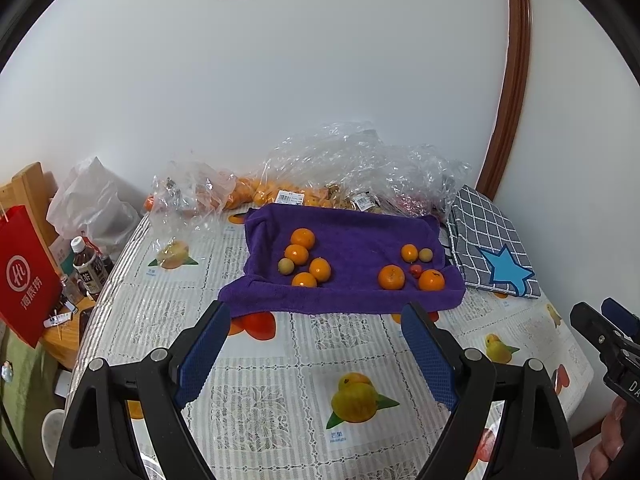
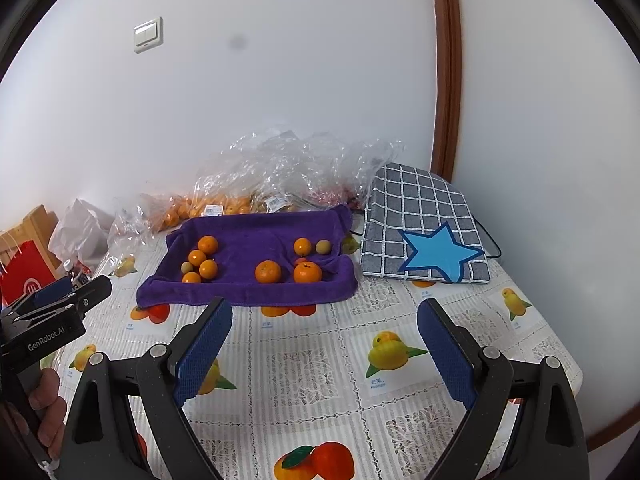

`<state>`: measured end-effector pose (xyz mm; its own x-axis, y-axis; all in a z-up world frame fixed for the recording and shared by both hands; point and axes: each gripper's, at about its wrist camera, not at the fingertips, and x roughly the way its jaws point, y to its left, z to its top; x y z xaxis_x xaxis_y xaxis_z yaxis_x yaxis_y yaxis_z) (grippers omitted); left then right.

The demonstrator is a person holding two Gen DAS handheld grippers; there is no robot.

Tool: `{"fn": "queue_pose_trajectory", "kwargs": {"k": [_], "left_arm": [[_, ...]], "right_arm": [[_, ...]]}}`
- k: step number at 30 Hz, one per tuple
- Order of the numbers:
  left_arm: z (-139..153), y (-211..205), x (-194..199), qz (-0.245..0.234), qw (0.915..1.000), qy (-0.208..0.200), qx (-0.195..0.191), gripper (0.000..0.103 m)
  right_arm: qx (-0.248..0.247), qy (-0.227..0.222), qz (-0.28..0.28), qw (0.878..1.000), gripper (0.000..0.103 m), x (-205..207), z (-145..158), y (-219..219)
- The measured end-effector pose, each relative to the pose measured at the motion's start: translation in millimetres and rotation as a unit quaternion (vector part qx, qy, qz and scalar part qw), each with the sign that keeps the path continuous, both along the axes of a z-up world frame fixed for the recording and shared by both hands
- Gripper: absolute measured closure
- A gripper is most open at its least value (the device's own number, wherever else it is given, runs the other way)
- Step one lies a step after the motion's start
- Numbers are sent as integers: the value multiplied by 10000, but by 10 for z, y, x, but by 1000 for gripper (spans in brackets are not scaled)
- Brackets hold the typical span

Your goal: Organize fruits

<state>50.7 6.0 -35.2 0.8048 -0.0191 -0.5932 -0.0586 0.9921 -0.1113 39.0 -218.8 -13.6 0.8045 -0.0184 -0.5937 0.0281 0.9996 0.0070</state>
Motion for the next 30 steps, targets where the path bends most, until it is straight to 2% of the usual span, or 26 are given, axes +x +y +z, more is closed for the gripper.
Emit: {"fn": "queue_pose_trajectory", "kwargs": {"k": [30], "left_arm": [[10,-3,-9,23,10000,-5,5,16]], "right_arm": [[-86,-47,-1,10000,10,-38,41,-9]]}}
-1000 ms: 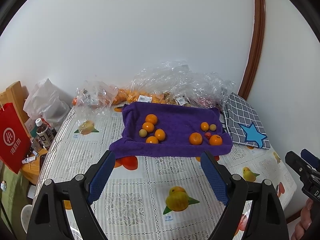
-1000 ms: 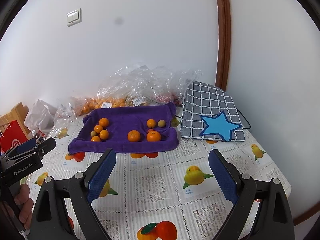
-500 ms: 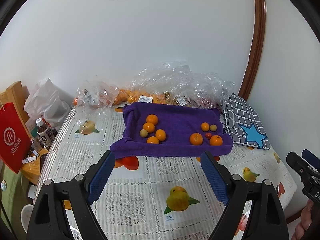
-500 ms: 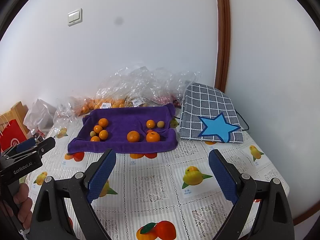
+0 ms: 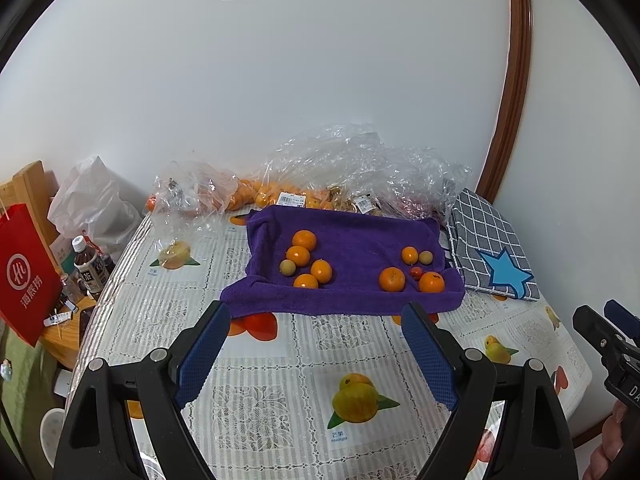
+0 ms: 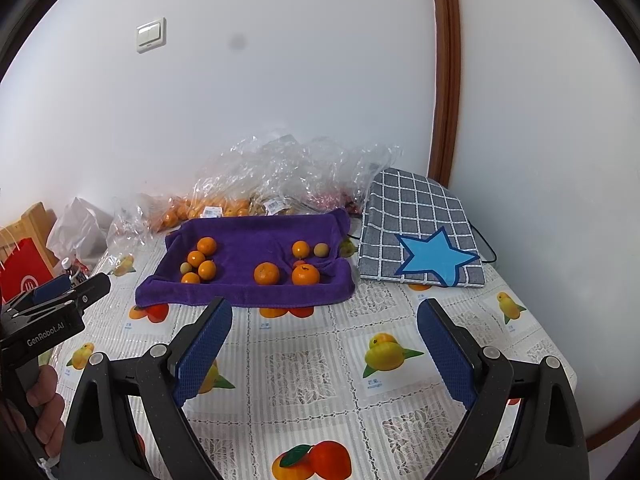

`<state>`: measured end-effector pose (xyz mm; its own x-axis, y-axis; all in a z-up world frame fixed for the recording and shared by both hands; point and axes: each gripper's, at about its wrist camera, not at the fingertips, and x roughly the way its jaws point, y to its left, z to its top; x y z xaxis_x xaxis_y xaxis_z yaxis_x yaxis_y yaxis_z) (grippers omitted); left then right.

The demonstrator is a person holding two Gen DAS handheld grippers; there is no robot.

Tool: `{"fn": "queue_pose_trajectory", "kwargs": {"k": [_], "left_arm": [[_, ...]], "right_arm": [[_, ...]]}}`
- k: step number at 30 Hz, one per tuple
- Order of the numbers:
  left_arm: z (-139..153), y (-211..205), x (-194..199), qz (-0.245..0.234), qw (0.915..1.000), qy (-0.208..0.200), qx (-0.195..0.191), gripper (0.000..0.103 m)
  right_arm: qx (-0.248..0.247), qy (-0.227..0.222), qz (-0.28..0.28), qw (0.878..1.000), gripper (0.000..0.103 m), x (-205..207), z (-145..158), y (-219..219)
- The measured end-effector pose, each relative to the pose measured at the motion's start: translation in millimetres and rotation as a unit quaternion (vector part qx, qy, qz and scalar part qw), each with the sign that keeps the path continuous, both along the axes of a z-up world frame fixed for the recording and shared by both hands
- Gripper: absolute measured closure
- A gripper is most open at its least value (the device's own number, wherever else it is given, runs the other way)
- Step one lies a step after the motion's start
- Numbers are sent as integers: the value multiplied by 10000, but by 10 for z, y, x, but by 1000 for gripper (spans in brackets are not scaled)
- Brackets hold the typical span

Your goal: Organize fruits

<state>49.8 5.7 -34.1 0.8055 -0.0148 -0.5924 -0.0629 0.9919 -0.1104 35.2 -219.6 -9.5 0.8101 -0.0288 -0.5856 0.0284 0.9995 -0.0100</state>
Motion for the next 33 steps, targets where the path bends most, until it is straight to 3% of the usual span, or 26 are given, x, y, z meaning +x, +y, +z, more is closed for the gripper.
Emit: {"fn": "queue_pose_trajectory", "kwargs": {"k": [33], "left_arm": [[49,-12,1,26,10000,-32,-18,15]], "right_arm": [[-43,-36,-8,10000,10,-15,26,-7]]}}
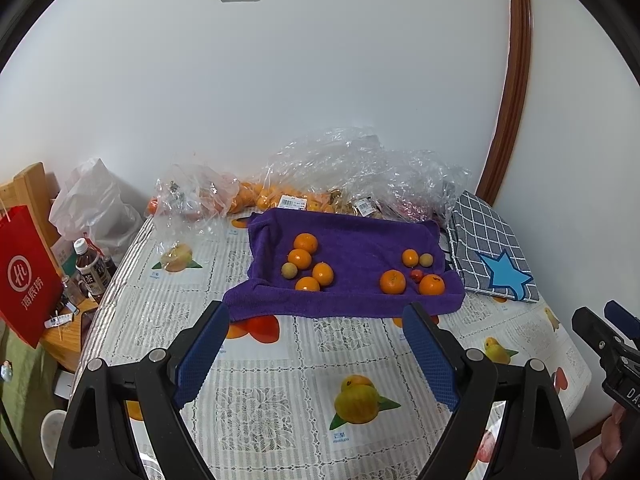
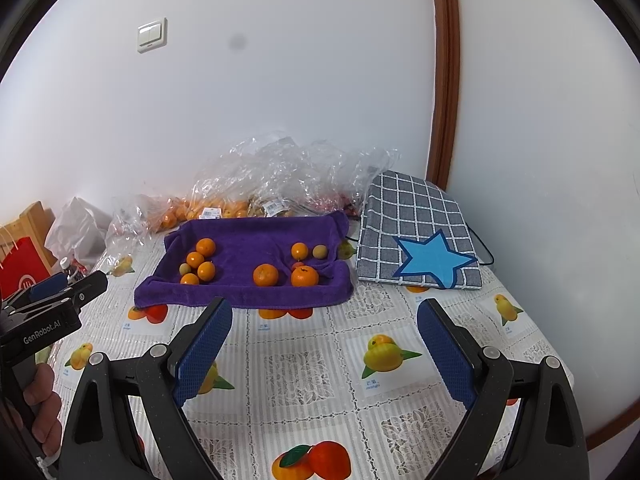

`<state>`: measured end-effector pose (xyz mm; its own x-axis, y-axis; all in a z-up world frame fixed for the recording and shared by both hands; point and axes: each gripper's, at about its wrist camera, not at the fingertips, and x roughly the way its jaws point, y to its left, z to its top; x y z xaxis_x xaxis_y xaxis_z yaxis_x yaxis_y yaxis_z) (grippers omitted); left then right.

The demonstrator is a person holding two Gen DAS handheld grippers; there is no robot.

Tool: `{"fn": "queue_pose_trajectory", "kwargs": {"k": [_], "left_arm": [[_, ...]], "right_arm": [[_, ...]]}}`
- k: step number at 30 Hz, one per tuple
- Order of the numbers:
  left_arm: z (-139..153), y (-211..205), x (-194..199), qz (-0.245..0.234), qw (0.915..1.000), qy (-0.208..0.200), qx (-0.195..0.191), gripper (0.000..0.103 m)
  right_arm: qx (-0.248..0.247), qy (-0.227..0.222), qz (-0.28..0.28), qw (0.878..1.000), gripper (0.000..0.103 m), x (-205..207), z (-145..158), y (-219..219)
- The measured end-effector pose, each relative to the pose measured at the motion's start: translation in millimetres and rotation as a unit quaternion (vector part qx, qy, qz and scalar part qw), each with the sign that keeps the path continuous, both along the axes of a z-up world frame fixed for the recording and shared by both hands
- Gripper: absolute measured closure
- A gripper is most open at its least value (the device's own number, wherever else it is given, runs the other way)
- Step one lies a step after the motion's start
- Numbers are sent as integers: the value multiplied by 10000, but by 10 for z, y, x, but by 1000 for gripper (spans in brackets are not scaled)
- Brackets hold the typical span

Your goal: Organize fruits

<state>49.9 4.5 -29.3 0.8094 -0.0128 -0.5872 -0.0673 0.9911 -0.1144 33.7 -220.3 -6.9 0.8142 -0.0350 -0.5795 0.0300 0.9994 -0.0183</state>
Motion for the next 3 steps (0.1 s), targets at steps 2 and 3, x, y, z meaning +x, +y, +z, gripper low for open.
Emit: {"fn": "queue_pose_trajectory", "kwargs": {"k": [2,3], "left_arm": [[13,18,0,28,10000,-9,30,14],[10,26,8,46,10000,-6,54,14]], "right_arm": [[-9,1,8,10000,10,3,1,4],[-14,6,14,10000,10,8,0,4]]}}
